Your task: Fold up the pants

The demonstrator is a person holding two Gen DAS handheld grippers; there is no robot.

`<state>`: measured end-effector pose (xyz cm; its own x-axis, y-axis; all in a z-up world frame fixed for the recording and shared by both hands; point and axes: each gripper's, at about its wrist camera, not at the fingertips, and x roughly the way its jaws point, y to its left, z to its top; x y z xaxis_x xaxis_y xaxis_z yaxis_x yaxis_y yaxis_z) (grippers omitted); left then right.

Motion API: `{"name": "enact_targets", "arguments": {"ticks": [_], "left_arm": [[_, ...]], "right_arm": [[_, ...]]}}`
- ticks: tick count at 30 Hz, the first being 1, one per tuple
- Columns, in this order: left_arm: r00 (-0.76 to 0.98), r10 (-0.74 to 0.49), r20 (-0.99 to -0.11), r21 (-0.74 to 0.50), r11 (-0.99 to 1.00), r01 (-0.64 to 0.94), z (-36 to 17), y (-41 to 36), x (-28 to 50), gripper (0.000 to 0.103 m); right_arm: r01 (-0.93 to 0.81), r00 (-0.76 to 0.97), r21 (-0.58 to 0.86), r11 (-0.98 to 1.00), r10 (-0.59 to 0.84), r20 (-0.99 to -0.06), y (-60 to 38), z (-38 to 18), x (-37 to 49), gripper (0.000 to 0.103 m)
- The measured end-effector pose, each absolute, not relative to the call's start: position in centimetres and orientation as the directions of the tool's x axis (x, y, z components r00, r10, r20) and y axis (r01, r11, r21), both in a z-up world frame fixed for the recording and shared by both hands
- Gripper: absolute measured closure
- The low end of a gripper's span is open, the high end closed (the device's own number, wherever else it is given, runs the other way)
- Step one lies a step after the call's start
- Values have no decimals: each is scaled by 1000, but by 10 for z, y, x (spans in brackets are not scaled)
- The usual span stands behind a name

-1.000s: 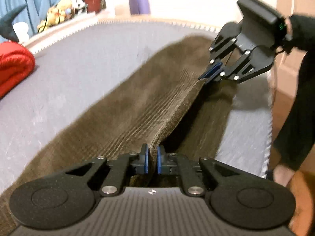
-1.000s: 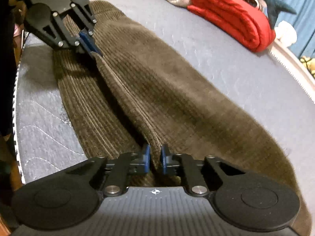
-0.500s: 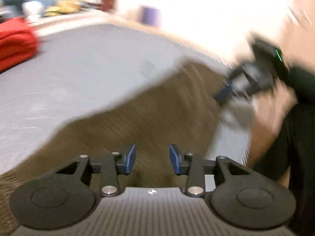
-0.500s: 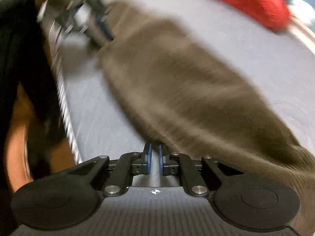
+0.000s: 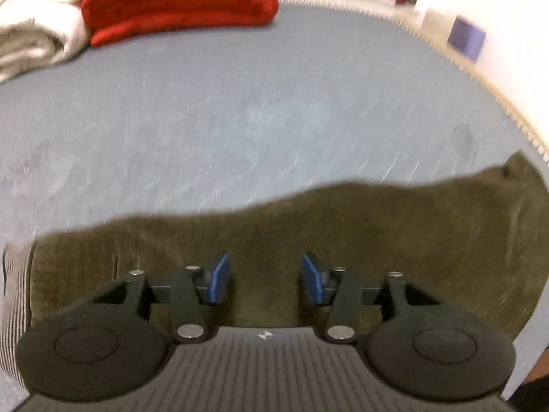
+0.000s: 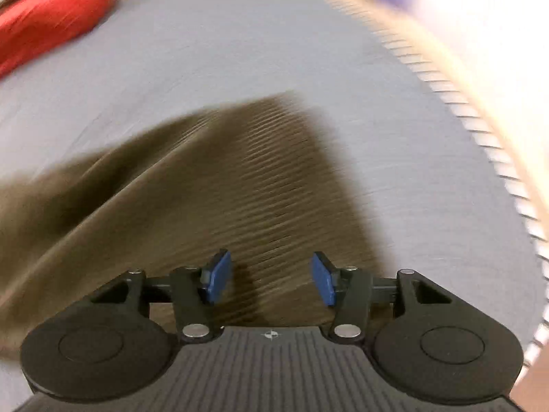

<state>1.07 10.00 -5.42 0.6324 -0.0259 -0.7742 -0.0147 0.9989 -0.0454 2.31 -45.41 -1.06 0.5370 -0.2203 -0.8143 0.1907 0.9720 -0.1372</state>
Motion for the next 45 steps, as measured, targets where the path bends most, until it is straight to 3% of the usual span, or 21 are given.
{"name": "enact_targets", "arguments": {"ticks": [1,4,10,11,13,14,18,21,24,26,28,31,35,40,45], "left_arm": [[649,-28,-761,-46,999,-11,-49,97,11,39],[672,-43,-739,-45,999,15,-46,78,19,39],[707,-6,-707,5,1000,14,-48,44,30,38],[712,-15,-702,-5,1000,16,-47,44,31,38],[721,-20,-693,-20,1000,8,-49,45,30,38],[727,-16,-687,-24,1000,-1,-47,46,29,38],[740,-37,-671,-52,999,2,-41,42,29,38],[727,-79,-682,-78,996,36,-39,38,28,38],[718,-86,-691,-63,996,59,-41,31,27,40],[714,-85,-695,-58,996,63,-43,29,26,48],[709,-93,-699,-67,996,65,-44,28,25,66],[711,-104,-696,-79,995,67,-43,29,25,74],[704,-80,-706,-66,997,48,-48,30,28,74],[702,-52,-711,-50,998,23,-50,36,32,72],[707,-34,-706,-55,998,-7,-49,50,31,72]], "right_arm": [[251,553,-96,963,-224,-802,-471,-4,18,48],[349,556,4,937,-204,-806,-497,-5,9,48],[328,515,25,944,-156,-843,-497,-24,9,49],[310,508,6,951,-160,-846,-491,-28,13,55],[286,507,-60,956,-204,-837,-482,-27,16,86],[282,519,-67,957,-211,-828,-480,-23,17,91],[319,638,-7,948,-220,-738,-477,28,5,93],[365,588,-115,924,-325,-741,-473,43,-4,94],[380,437,-201,903,-367,-821,-479,7,1,92],[417,393,-285,863,-454,-800,-481,-5,3,92],[443,483,-249,861,-463,-743,-476,9,4,74],[399,659,-96,912,-358,-661,-453,36,5,53],[234,738,61,970,-137,-661,-409,34,34,52],[181,669,202,962,31,-743,-358,4,80,52],[247,485,80,966,-52,-873,-314,-42,117,52]]}}
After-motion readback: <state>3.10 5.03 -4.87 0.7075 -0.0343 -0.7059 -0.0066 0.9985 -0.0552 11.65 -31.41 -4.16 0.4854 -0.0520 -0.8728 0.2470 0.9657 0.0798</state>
